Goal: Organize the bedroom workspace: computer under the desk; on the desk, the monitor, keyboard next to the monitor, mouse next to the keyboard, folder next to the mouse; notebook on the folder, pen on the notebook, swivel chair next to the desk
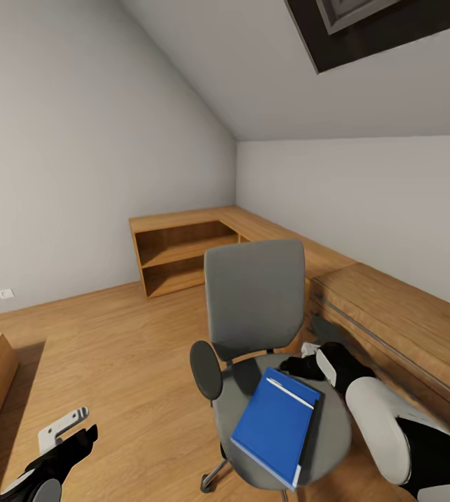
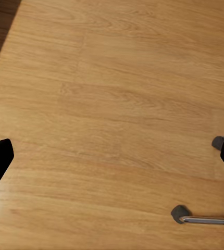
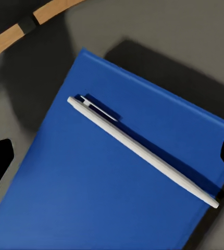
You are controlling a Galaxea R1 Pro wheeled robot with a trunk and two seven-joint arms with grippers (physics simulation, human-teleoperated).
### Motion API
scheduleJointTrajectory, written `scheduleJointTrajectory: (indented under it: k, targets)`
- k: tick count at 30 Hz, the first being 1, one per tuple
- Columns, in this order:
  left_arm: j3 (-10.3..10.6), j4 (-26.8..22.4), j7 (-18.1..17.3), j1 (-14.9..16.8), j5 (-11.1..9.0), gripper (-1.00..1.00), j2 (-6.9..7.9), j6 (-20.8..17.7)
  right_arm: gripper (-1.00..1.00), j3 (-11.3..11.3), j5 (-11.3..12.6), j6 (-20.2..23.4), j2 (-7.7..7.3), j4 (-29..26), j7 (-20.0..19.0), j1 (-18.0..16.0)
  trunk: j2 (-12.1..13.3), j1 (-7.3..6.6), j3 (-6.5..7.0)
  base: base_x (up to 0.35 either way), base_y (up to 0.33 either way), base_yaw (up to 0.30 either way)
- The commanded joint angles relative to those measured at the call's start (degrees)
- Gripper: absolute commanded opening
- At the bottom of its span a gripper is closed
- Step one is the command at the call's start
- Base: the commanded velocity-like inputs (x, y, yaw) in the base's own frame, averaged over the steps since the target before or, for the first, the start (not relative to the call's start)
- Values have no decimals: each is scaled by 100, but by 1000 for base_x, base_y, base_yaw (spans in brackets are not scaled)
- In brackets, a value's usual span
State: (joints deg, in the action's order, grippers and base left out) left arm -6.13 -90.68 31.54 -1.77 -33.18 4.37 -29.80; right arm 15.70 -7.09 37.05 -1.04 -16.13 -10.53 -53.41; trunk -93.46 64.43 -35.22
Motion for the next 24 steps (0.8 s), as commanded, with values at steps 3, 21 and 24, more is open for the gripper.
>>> scheduleJointTrajectory:
  k: [3,21,24]
  targets:
    - [-1,-11,40,1,-57,100,3,-9,100,38,-64,15,85,-7,-38,-3,-124,67,-59,0,0,0]
    - [4,-14,38,1,-57,100,3,-9,100,22,-120,-23,62,-57,-12,-3,-846,462,-382,0,0,0]
    - [-5,-60,37,1,-52,100,10,-14,100,21,-123,-26,56,-57,-11,-3,-967,528,-436,0,0,0]
